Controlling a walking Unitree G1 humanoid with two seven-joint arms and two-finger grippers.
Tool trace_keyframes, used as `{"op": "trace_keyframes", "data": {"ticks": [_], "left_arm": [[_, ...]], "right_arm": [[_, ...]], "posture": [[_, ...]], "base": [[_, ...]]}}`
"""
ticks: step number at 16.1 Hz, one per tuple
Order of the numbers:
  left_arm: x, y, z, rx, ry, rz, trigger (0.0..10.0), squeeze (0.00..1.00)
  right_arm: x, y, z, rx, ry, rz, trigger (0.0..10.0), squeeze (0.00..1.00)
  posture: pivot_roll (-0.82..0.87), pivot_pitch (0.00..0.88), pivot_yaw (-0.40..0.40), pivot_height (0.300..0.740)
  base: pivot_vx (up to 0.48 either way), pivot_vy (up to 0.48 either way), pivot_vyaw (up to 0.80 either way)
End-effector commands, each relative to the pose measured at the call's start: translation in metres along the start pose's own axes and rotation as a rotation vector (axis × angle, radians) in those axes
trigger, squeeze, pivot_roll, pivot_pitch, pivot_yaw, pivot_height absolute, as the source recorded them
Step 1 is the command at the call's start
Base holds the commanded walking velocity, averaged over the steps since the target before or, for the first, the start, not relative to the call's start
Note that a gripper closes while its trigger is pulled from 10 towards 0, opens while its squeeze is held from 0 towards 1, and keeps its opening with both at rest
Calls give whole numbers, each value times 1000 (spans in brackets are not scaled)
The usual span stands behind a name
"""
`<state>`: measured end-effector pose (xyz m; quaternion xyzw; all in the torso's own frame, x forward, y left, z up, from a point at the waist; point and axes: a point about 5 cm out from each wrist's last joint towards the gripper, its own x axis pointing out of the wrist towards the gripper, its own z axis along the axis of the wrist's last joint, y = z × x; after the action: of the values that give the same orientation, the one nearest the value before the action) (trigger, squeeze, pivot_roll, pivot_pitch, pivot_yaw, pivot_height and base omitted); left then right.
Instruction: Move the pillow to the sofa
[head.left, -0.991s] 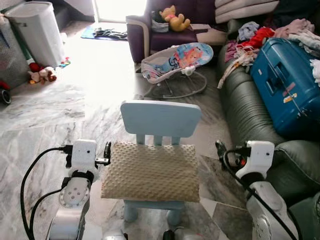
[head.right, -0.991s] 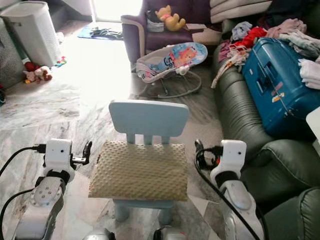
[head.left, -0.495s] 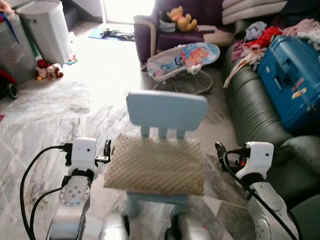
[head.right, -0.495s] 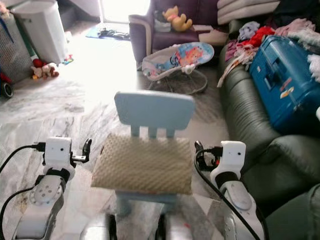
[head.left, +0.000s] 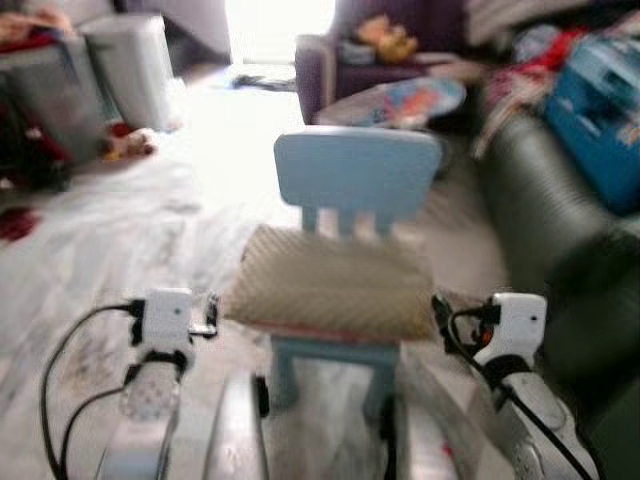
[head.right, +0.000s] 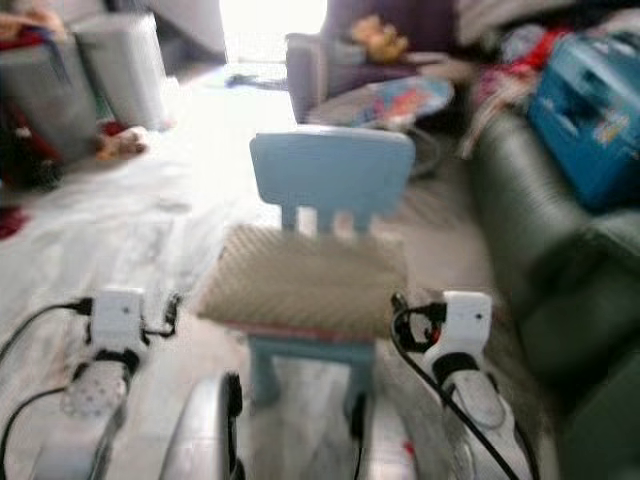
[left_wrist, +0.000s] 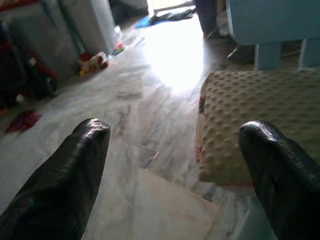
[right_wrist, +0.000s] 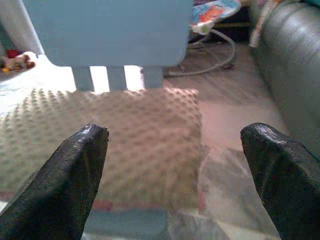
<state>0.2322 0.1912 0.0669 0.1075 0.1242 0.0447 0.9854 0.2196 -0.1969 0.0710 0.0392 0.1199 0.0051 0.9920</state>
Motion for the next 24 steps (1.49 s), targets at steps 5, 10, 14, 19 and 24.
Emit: {"op": "trace_keyframes", "data": {"ticks": [5,10,14,19,24], "left_arm": [[3,5,16,-5,-57,14,10000,0],[3,2,17,-30,-66,-11,10000,0],[3,0,18,-37,-66,-25,10000,0],[2,-4,16,-45,-62,-28,10000,0],[1,-2,14,-28,-51,-14,10000,0]], "right_arm": [[8,1,8,-5,-29,20,10000,0],[11,4,12,-14,-45,38,10000,0],[9,4,9,-12,-42,31,10000,0],[7,3,7,-17,-31,26,10000,0],[5,3,5,-19,-19,29,10000,0]], "posture": [[12,0,-26,575],[12,0,-27,575],[6,0,-21,575],[2,0,-21,575],[0,0,-22,575]], "base": [[0,0,0],[195,0,0],[378,0,0],[159,0,0],[0,0,0]]}}
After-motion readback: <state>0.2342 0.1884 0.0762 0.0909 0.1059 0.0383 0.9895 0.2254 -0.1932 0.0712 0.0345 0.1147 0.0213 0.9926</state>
